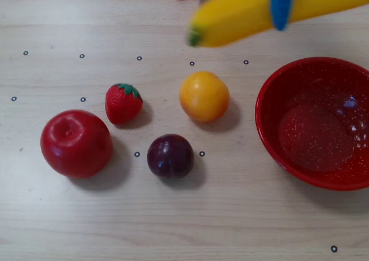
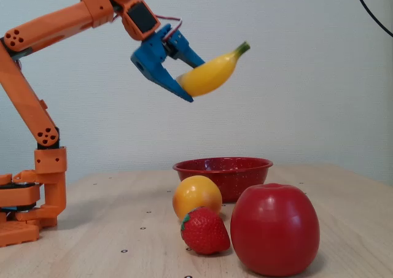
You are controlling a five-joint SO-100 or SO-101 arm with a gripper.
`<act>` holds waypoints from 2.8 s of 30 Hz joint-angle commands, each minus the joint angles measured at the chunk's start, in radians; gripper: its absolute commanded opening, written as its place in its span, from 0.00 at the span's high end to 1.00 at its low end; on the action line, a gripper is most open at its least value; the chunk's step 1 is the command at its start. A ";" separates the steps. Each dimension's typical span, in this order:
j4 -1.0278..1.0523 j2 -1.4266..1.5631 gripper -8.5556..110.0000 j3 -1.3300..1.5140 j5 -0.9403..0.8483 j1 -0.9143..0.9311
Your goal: Put the banana in the red bowl.
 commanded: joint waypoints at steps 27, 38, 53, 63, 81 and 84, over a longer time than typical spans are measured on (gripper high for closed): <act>-0.597 -0.183 0.72 0.360 0.279 0.202; -0.348 -0.167 0.79 0.130 0.149 0.161; -0.066 -0.008 0.93 -0.041 0.011 -0.041; -0.187 0.288 0.93 0.324 -0.051 -0.267; -0.606 0.919 0.93 1.273 0.012 -0.364; -0.683 0.982 0.93 1.394 0.009 -0.359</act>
